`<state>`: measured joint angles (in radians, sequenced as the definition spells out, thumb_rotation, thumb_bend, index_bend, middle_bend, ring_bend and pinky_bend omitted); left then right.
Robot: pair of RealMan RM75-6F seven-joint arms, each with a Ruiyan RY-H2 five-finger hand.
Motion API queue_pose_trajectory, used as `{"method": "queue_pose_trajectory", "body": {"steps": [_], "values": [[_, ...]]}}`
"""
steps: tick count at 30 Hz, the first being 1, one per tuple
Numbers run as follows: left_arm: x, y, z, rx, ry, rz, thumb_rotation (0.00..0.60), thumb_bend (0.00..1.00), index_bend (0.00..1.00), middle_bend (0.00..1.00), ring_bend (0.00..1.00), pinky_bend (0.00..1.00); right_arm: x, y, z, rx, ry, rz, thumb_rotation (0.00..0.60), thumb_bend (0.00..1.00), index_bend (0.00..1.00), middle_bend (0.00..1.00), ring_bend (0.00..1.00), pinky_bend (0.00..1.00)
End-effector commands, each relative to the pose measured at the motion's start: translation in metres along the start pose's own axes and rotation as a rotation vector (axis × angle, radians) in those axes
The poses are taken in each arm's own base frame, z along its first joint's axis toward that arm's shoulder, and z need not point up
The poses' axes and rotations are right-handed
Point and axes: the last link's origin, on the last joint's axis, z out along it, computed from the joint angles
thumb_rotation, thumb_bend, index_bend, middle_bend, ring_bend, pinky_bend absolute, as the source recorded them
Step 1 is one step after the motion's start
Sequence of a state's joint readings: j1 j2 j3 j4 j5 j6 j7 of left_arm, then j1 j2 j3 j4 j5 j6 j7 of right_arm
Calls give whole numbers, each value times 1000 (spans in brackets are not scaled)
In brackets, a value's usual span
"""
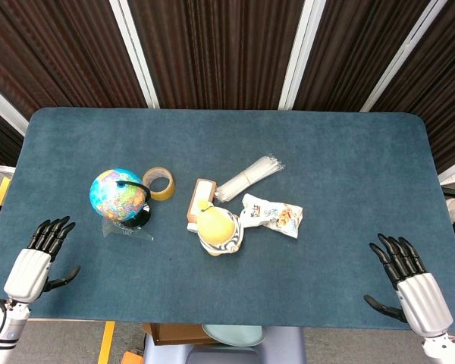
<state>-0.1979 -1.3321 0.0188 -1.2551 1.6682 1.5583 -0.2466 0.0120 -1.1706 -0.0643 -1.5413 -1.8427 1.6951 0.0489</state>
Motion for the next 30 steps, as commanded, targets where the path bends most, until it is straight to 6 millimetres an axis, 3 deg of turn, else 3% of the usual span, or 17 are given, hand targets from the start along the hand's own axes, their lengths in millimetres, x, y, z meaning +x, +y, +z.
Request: {"method": "queue_pose_trajectory", "body": {"steps": [1, 8, 14, 19, 30], "values": [[-1, 1, -1, 26, 1, -16, 596, 308, 0, 0, 0, 0, 0, 0, 0, 1, -3, 0, 600, 121, 0, 0, 0, 0], [-10, 16, 13, 69, 46, -227, 600, 323, 0, 0, 0, 0, 3, 0, -3, -3, 5, 9, 600, 122, 0, 0, 0, 0], [-8, 14, 65, 135, 188, -449, 600, 332, 0, 0, 0, 0, 3, 0, -2, -4, 3, 12, 600, 121, 0, 0, 0, 0], [-9, 17, 93, 144, 193, -529, 599, 331, 0, 0, 0, 0, 2, -2, -1, -3, 2, 16, 600, 121, 0, 0, 0, 0], [-14, 33, 114, 122, 150, -572, 599, 330, 0, 0, 0, 0, -1, 0, 3, -18, 3, 13, 600, 121, 0, 0, 0, 0]]}}
